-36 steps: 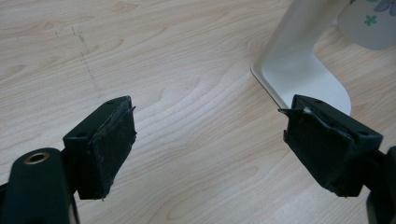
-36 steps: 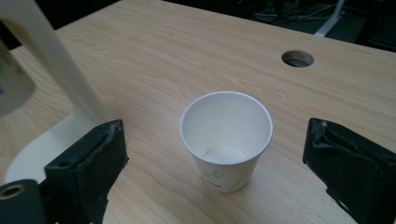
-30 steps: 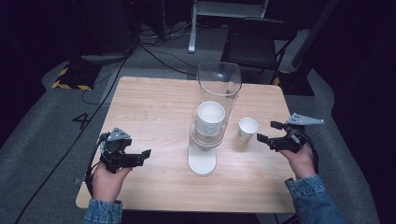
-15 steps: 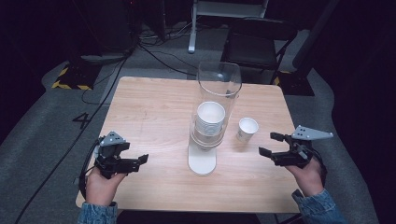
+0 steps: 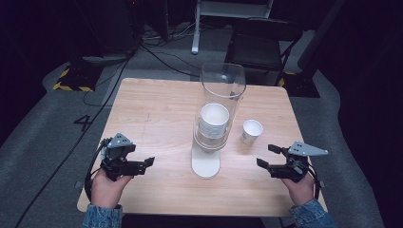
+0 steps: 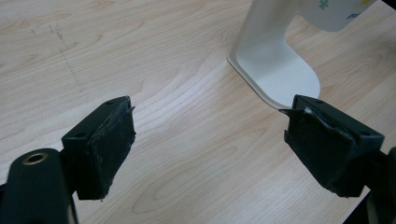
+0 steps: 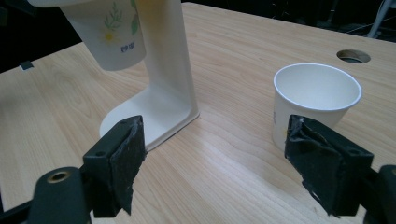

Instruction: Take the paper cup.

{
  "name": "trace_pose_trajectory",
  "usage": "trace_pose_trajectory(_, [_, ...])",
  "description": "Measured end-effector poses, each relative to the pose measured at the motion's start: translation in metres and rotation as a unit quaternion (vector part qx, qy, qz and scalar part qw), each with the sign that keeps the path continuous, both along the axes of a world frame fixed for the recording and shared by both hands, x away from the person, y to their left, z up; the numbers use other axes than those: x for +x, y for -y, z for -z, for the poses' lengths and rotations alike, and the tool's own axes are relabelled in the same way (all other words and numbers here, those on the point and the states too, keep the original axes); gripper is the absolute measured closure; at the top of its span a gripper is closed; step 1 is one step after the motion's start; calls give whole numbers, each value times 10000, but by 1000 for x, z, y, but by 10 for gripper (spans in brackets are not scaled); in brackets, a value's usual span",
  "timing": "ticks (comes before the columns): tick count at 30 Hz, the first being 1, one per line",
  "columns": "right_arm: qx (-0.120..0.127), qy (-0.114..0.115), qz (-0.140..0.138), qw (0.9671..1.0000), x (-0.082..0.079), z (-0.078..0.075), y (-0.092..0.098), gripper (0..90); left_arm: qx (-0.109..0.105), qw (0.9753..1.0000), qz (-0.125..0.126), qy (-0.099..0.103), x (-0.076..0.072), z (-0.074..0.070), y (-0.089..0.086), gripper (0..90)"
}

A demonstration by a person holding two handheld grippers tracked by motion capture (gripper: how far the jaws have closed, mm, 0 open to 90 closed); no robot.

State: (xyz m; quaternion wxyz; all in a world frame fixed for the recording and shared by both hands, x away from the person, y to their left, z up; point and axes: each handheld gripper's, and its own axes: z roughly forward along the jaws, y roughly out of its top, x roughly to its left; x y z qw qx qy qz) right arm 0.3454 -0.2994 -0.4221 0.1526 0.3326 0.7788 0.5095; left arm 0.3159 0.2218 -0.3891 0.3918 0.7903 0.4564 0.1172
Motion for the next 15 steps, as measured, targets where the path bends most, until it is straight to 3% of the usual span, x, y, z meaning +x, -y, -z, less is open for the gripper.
trace_pose_trajectory(15, [-33, 29, 81, 10000, 3, 6, 1, 193, 31, 10000, -47, -29, 1, 2, -1, 159])
